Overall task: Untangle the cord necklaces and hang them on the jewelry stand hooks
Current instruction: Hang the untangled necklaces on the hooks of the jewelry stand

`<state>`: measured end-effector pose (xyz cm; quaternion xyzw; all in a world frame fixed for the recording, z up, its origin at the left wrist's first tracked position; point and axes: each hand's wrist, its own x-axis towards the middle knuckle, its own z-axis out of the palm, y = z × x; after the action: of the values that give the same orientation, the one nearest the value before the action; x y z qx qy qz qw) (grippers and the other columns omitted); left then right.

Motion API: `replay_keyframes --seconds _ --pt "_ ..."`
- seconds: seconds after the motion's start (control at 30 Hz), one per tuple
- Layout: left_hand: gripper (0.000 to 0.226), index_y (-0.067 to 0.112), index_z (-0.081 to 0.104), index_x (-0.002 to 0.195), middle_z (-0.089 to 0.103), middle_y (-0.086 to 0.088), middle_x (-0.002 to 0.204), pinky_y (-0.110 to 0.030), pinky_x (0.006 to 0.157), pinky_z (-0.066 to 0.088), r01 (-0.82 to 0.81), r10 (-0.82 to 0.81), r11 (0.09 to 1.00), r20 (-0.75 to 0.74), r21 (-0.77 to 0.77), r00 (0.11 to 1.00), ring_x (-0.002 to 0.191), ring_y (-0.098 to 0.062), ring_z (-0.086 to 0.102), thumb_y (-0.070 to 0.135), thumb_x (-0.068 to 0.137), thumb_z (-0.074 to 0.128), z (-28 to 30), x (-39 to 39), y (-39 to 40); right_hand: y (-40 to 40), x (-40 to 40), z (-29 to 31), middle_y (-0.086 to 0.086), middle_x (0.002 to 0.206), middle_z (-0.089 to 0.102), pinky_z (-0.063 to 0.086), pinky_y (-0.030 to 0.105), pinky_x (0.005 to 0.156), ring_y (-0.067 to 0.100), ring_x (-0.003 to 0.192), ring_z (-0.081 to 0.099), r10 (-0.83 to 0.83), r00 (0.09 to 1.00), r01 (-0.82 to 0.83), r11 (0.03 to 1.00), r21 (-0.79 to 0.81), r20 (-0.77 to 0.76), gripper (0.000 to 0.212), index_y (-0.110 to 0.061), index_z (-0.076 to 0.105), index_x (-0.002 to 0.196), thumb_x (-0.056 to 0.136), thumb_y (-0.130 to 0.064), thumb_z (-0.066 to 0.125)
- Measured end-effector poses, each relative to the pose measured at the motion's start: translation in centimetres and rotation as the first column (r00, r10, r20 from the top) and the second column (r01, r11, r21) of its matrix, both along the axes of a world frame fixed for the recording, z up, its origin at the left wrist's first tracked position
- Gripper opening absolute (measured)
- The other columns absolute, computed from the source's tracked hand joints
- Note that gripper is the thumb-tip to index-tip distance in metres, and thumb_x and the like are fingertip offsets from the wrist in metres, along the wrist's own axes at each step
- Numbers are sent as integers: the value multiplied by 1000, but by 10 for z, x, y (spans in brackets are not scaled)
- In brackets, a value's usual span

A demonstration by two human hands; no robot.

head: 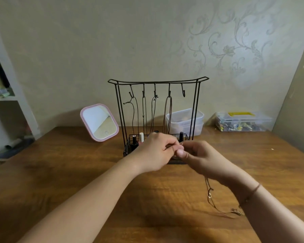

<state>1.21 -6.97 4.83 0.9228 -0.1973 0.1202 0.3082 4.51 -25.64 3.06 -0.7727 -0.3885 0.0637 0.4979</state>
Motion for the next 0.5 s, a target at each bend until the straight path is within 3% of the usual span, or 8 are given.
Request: replay_keyframes --seconds 0.07,0.13,0.2,0.27,0.37,0.43,0.5 --pt "18 26 70 86 66 11 76 -29 64 46 61 -62 998 -78 -14 995 71 -4 60 28 99 57 20 10 -1 -9 9 18 -13 53 42 26 17 48 1 50 33 -17 993 24 998 -58 120 26 -13 70 90 93 -36 58" --pt "19 21 69 88 62 18 70 -21 61 41 97 -104 993 -131 -60 986 63 6 55 24 100 55 40 20 2 -19 19 34 -12 50 42 26 16 45 2 47 33 -45 991 52 997 -51 126 31 -13 70 87 88 -41 58" --pt "19 21 68 89 61 12 66 -27 55 41 69 -82 992 -124 -103 989 54 -6 52 22 101 54 58 32 5 -26 31 48 -10 50 41 24 21 42 8 46 31 -81 996 79 996 48 34 28 -16 68 83 90 -41 56" --pt "18 20 69 91 61 -8 67 -36 52 42 -11 8 993 -26 -114 1000 51 -25 48 27 100 56 69 47 3 -24 45 58 -8 50 38 21 24 41 13 46 28 -106 993 113 976 187 -48 25 -16 65 81 97 -31 54" --pt "20 15 71 87 66 1 69 -28 58 48 -226 263 951 168 -212 950 53 -10 55 31 96 63 75 74 -13 -7 69 72 -9 48 38 20 23 40 13 44 28 -245 968 251 934 255 -57 26 -12 62 82 103 -20 49" --pt "20 14 69 81 70 0 77 -23 63 47 -339 409 893 216 -297 886 71 -14 65 30 93 66 76 89 -22 6 85 79 -7 50 39 22 22 40 13 43 30 -333 940 341 898 278 -78 26 -13 62 80 102 -22 49" --pt "18 15 68 80 66 3 72 -21 55 40 -401 488 851 229 -339 842 71 -18 64 28 92 66 77 101 -28 17 99 82 -3 52 41 24 21 40 14 42 32 -428 900 432 855 287 -78 26 -15 61 77 99 -24 50"
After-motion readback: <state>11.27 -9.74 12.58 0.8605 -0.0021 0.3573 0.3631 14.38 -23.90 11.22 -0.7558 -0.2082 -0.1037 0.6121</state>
